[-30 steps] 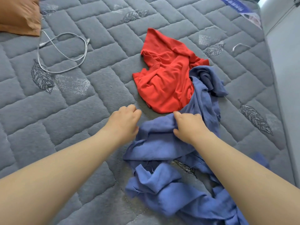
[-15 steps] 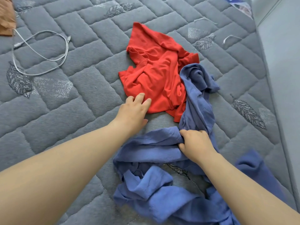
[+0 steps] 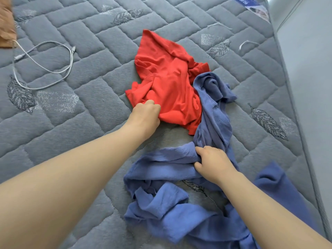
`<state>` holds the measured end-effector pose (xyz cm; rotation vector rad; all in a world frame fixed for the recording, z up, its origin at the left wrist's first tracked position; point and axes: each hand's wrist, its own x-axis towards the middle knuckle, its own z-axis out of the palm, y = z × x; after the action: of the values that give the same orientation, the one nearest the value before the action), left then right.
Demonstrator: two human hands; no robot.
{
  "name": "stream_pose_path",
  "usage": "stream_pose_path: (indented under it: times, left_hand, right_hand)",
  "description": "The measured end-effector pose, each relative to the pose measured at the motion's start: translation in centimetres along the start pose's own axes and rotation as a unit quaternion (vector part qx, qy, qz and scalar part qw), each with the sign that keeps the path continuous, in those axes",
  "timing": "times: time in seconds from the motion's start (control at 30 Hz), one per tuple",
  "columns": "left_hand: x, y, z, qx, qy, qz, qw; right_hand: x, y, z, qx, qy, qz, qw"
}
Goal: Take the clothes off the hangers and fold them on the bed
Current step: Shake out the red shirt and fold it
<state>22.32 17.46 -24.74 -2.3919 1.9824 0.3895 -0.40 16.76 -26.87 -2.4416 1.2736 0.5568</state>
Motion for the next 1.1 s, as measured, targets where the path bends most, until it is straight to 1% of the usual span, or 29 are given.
stream_pose_path:
  times: [0.1, 0.17, 0.33, 0.47, 0.53, 0.6, 0.73, 0.9, 1.1]
  left_hand:
    - [-3.3, -0.8, -1.9, -0.069, 0.078, 0.012, 0.994]
    - [-5.8, -1.0, -3.4, -0.084, 0.115, 0.022, 0.990]
    - [-11.5, -0.8, -8.0, -0.074, 0.132, 0.060, 0.987]
    - [-14.9, -0.1, -13.9, -0.106, 0.141, 0.064, 0.982]
    - [-16.4, 0.5, -17.4, -0.139, 0.165, 0.051, 0.975]
    - [-17.8, 0.9, -20.9, -0.153, 0.187, 0.059, 0.969]
    - [-21.7, 2.1, -26.8, -0.176, 0.208, 0.077, 0.959]
    - [-26.4, 3.7, -34.2, -0.230, 0.227, 0.066, 0.944]
    - [-30.3, 5.4, -45.0, -0.237, 0.270, 0.081, 0.930]
  right_hand:
    - [-1.4, -0.2, -0.3, 0.050, -0.035, 0.022, 0.998]
    - [-2.7, -0.6, -0.9, 0.091, -0.037, 0.036, 0.994]
    - [-6.1, -3.0, -4.9, 0.176, 0.034, 0.041, 0.983]
    - [-9.5, -5.4, -10.2, 0.212, 0.077, 0.017, 0.974]
    - [-11.5, -6.4, -13.0, 0.213, 0.089, 0.013, 0.973]
    - [-13.8, -7.3, -15.9, 0.212, 0.094, 0.013, 0.973]
    - [-19.3, -9.2, -20.6, 0.214, 0.111, -0.001, 0.971]
    - [-26.3, -11.2, -26.9, 0.207, 0.127, -0.025, 0.970]
    - [-33.9, -13.1, -34.2, 0.212, 0.163, -0.050, 0.962]
